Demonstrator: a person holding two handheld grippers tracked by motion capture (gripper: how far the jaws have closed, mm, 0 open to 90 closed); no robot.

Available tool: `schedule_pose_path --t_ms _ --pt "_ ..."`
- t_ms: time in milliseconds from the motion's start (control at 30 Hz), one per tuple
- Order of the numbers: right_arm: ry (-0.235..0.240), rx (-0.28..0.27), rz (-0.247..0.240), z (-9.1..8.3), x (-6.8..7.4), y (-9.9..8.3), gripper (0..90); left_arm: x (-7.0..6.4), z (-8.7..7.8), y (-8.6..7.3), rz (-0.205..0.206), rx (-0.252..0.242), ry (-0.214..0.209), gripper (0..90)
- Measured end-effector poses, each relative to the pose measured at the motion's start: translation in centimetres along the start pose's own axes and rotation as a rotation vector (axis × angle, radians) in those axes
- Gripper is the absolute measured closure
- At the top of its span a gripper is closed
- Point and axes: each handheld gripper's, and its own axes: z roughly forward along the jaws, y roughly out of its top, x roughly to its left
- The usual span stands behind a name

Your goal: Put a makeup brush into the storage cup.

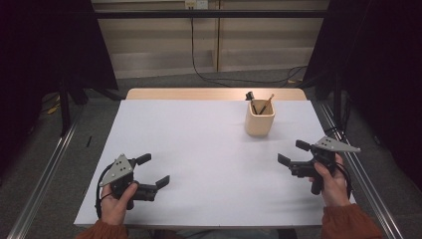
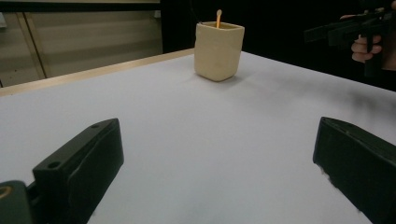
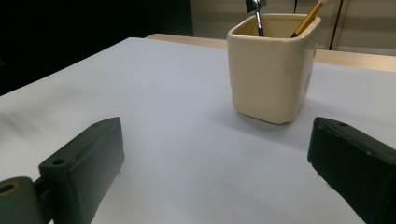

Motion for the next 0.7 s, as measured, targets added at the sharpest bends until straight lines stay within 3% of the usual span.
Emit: schedule_pose_path --t_ms 300,500,700 --pt "-0.008 -0.009 0.005 -1.8 0.9 -1.6 2.5 0.1 -0.7 -0.1 -0.014 -0.010 0.023 1.7" --pt "-0.014 -0.025 0.033 -3.1 1.3 -2.8 1.6 -0.2 -1.1 -0.3 -0.013 -0.008 0.027 1.7" --pt "-0.026 -0.035 0.023 -3.2 1.8 -3.1 1.4 -0.2 -1.2 -0.4 -0.027 -0.013 0.021 1.7"
